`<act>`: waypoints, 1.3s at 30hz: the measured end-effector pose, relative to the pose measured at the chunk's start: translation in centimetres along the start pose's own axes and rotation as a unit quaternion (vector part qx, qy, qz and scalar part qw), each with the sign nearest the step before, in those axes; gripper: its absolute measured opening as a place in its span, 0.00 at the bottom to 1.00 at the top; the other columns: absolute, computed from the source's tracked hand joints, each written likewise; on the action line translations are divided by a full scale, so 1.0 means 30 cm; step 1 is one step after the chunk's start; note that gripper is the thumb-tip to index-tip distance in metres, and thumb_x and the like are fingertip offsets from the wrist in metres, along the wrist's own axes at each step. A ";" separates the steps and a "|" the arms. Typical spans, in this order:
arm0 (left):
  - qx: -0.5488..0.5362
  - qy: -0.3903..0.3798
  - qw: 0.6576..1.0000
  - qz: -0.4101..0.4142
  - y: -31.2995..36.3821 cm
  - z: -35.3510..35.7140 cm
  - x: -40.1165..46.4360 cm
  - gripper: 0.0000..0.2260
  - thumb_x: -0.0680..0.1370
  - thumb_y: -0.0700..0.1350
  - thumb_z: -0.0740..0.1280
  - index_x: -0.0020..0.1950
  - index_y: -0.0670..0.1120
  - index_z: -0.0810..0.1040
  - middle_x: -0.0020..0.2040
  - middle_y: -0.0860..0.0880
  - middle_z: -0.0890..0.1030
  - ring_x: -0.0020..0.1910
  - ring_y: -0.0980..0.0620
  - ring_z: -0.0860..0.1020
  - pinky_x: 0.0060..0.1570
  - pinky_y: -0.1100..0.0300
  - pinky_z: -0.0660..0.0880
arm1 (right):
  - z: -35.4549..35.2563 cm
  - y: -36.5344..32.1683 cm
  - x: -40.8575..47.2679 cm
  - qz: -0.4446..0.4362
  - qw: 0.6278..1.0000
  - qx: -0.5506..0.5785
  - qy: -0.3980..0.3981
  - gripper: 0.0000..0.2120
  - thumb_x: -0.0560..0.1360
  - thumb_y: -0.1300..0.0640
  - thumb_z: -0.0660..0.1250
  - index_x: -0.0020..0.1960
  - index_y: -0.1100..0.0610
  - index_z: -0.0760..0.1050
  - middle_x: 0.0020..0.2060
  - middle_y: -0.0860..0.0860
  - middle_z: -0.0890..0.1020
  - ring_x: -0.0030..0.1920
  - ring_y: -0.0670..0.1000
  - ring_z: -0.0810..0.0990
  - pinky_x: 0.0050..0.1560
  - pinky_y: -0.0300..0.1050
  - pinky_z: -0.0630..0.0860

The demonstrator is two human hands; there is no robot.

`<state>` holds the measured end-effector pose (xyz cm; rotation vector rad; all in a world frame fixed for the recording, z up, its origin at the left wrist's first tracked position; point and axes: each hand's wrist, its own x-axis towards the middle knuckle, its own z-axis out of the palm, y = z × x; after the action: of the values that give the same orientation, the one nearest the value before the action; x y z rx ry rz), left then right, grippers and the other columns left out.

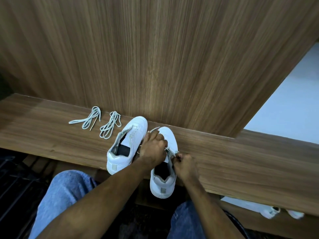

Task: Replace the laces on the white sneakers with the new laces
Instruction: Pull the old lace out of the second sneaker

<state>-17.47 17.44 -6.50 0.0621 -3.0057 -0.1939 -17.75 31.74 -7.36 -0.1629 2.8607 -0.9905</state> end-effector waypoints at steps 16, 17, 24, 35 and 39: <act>-0.592 0.246 0.690 -0.336 -0.097 -0.212 0.113 0.06 0.72 0.37 0.70 0.40 0.48 0.83 0.45 0.47 0.85 0.45 0.51 0.82 0.55 0.54 0.78 | 0.007 0.011 0.004 0.008 1.000 0.010 0.002 0.09 0.76 0.49 0.65 0.46 0.53 0.81 0.39 0.53 0.84 0.43 0.56 0.82 0.38 0.41 0.69; -0.523 0.203 0.764 -0.319 -0.100 -0.186 0.102 0.05 0.72 0.41 0.71 0.44 0.51 0.83 0.47 0.49 0.85 0.47 0.50 0.82 0.55 0.52 0.78 | 0.008 0.011 0.003 0.007 1.000 0.006 0.002 0.09 0.76 0.49 0.65 0.47 0.53 0.81 0.40 0.53 0.84 0.43 0.56 0.82 0.39 0.41 0.70; -0.110 -0.009 0.994 -0.023 0.018 -0.041 -0.005 0.17 0.73 0.51 0.66 0.63 0.54 0.77 0.66 0.52 0.72 0.72 0.51 0.62 0.71 0.49 0.57 | 0.003 0.008 0.001 0.009 1.000 -0.004 -0.006 0.09 0.76 0.49 0.64 0.48 0.51 0.81 0.41 0.53 0.84 0.45 0.57 0.82 0.39 0.42 0.70; -0.222 0.189 0.936 -0.197 -0.012 -0.150 0.029 0.07 0.76 0.43 0.64 0.46 0.52 0.80 0.47 0.51 0.83 0.51 0.48 0.79 0.63 0.50 0.68 | 0.007 0.012 0.002 0.015 1.000 0.004 -0.006 0.09 0.76 0.49 0.65 0.43 0.53 0.80 0.39 0.52 0.84 0.44 0.56 0.82 0.41 0.42 0.71; -0.380 0.283 0.831 -0.292 -0.080 -0.260 0.100 0.05 0.78 0.50 0.66 0.46 0.51 0.79 0.46 0.50 0.83 0.48 0.47 0.80 0.53 0.48 0.75 | 0.015 0.020 0.010 0.004 1.000 0.006 -0.004 0.10 0.75 0.48 0.65 0.44 0.52 0.81 0.37 0.51 0.84 0.42 0.55 0.82 0.41 0.44 0.75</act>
<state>-19.35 13.94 1.22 0.7898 -2.0421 -1.1659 -18.02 31.89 -8.09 -0.1526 2.8451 -1.0028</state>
